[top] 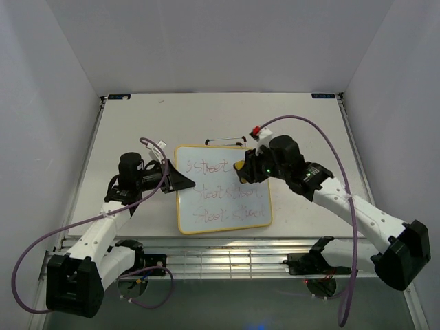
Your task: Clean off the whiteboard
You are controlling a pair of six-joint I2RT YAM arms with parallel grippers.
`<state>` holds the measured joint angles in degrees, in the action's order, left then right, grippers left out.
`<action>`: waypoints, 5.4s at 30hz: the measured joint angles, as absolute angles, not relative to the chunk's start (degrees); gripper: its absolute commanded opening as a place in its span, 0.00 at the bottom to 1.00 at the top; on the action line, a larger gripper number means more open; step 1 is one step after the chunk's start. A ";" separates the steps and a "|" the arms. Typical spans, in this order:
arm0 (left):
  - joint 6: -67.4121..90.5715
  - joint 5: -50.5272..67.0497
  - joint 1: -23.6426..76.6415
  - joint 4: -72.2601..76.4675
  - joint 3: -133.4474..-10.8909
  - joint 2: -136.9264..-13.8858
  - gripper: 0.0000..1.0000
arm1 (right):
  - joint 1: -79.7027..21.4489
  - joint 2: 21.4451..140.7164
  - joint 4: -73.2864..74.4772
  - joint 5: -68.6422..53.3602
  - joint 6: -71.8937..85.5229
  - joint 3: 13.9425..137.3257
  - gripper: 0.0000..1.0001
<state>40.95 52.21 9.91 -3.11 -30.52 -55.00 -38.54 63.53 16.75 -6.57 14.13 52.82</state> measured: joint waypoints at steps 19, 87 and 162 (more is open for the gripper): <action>43.38 53.12 11.35 1.65 -27.81 -56.75 0.00 | -57.56 93.12 13.80 -1.52 8.80 78.00 0.32; 45.30 52.29 11.79 -3.86 -27.57 -55.61 0.00 | -52.86 86.43 8.05 -5.34 16.21 62.89 0.25; 44.45 51.75 12.58 -13.76 -29.63 -60.47 0.00 | -44.29 77.36 -1.08 -22.17 31.62 40.97 0.25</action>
<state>44.45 51.75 12.58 -13.76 -29.63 -60.47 -44.29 77.36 -1.08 -22.17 31.62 40.97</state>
